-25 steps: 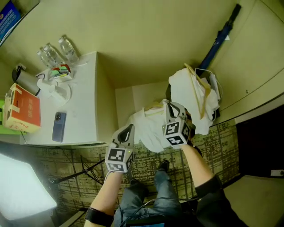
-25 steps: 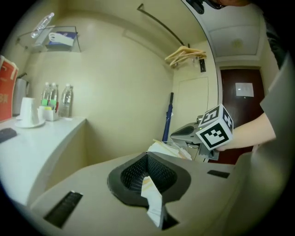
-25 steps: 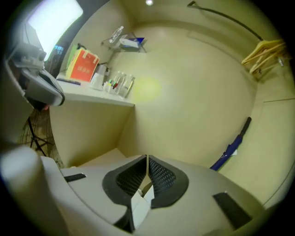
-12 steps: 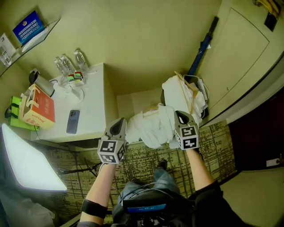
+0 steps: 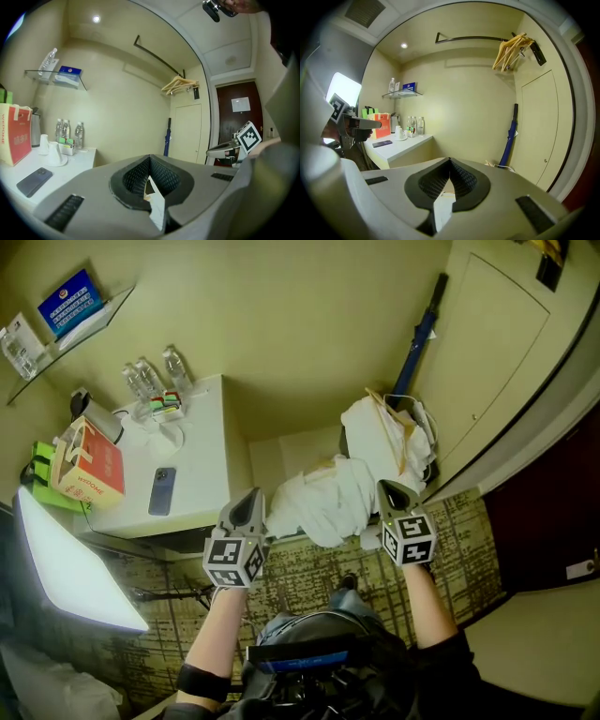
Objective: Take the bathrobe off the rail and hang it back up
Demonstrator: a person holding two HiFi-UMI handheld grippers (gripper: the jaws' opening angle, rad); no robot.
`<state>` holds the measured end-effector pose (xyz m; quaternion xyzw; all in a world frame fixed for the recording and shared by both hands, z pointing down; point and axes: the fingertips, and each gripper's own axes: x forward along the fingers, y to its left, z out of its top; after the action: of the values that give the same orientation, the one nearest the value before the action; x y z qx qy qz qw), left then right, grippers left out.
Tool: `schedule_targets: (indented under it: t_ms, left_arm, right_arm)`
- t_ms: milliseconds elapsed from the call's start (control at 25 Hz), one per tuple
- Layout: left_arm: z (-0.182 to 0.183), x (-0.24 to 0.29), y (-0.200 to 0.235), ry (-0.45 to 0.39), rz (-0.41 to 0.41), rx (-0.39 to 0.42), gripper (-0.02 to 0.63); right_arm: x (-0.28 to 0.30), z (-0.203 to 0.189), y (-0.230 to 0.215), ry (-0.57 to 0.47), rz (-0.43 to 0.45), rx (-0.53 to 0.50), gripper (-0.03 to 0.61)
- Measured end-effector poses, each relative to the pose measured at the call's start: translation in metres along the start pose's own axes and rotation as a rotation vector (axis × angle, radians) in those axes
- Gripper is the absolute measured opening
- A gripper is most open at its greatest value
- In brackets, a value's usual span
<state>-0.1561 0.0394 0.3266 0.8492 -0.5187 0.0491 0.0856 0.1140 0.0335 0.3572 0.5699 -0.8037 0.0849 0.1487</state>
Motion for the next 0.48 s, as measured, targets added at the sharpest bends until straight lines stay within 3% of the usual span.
schedule_targets:
  t_ms: [480]
  left_arm:
    - [-0.018, -0.011, 0.0, 0.009, 0.021, -0.028, 0.0]
  right_arm:
    - [0.0, -0.021, 0.012, 0.044, 0.034, -0.003, 0.023]
